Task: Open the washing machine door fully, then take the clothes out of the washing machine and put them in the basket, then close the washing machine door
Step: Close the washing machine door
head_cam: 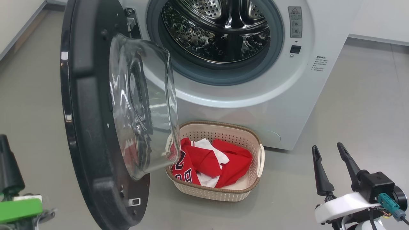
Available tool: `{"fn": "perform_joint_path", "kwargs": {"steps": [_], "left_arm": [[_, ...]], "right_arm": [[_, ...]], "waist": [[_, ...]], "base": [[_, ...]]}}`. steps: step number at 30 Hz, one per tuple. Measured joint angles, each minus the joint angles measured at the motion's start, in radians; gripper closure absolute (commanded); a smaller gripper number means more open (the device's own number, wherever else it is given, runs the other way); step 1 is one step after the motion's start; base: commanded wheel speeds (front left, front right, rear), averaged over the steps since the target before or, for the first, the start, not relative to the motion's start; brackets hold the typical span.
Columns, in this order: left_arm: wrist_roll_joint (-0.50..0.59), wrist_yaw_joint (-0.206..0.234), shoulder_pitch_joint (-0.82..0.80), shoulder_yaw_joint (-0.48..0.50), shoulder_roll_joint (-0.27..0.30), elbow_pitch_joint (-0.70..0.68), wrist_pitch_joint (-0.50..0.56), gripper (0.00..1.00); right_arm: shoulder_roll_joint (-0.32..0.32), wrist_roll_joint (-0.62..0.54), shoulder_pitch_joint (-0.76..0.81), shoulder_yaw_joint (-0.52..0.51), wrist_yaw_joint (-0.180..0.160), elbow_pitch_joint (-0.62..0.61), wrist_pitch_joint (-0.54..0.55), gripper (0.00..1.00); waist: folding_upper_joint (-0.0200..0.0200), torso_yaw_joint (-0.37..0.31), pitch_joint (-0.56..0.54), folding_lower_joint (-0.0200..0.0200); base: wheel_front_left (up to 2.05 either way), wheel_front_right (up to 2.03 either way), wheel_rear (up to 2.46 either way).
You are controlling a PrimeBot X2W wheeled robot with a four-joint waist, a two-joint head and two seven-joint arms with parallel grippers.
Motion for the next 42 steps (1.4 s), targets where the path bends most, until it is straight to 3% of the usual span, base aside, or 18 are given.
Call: {"fn": "perform_joint_path", "kwargs": {"steps": [1,3,8,17,42], "left_arm": [[0.000,0.000,0.000,0.000,0.000,0.000,0.000,1.00],[-0.177,-0.023,-0.028,0.003,-0.014,-0.024,0.036,1.00],[-0.396,-0.027,-0.039,0.001,-0.015,-0.026,0.123,1.00],[-0.599,-0.025,-0.019,-0.023,-0.014,0.016,0.267,1.00],[-0.679,-0.014,0.070,-0.135,-0.005,-0.010,0.467,1.00]], "right_arm": [[0.000,0.000,0.000,0.000,0.000,0.000,0.000,0.00],[0.000,0.000,0.001,0.000,0.000,0.000,0.000,0.00],[0.000,0.000,0.002,0.002,0.000,-0.001,0.000,0.00],[0.000,0.001,0.002,0.006,0.000,-0.004,0.000,0.00],[-0.005,0.002,0.002,0.010,0.002,-0.020,0.002,0.00]], "waist": [[0.0000,0.000,0.000,0.0000],[0.0000,0.003,-0.002,0.0001],[0.0000,0.006,-0.005,0.0000],[0.0000,0.001,-0.004,0.0000],[0.0000,-0.010,0.025,0.0000]], "base": [[0.00,0.00,0.00],[0.00,0.00,0.00],[0.00,0.00,0.00],[0.00,0.00,0.00],[0.00,0.00,0.00]]}}
